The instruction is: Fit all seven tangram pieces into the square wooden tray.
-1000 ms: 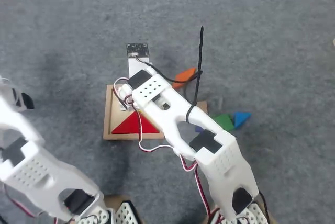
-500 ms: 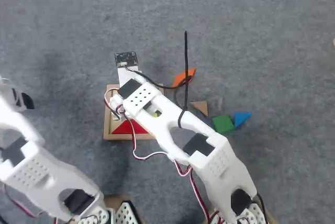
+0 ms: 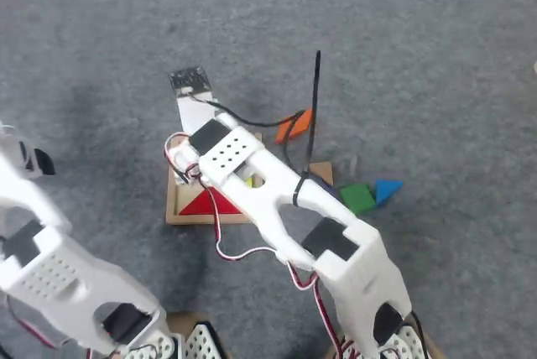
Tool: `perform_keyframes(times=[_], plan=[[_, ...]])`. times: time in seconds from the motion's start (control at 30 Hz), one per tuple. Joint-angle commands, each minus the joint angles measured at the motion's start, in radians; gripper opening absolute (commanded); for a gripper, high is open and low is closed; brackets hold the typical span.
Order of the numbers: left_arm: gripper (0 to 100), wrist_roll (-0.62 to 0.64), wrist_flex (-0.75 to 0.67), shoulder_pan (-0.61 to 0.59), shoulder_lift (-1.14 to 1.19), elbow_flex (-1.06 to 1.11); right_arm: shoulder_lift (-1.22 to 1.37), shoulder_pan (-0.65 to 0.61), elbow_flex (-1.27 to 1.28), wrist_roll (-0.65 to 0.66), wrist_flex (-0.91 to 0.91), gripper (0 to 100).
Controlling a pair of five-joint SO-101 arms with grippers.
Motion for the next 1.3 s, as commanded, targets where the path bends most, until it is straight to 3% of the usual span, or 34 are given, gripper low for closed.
perform_keyframes(times=[0.0, 0.2, 0.57, 0.83, 1.07, 1.27], plan=[[22, -0.005, 0.012, 0.008, -0.028, -0.042, -0.018, 0.064, -0.009, 0.026, -0.070, 36.9], [22, -0.005, 0.012, 0.008, -0.025, -0.042, 0.107, 0.116, -0.017, 0.023, -0.170, 36.9], [22, -0.003, 0.012, 0.005, -0.028, -0.042, 0.119, 0.128, -0.028, 0.025, -0.048, 36.6], [22, -0.003, 0.012, 0.005, -0.028, -0.042, 0.119, 0.168, -0.026, 0.023, -0.019, 17.5], [22, 0.015, 0.014, 0.012, -0.029, -0.044, 0.061, 0.173, -0.028, 0.025, 0.024, 23.9], [22, 0.046, 0.103, 0.115, -0.114, -0.050, -0.105, 0.196, -0.025, 0.026, 0.099, 24.0]])
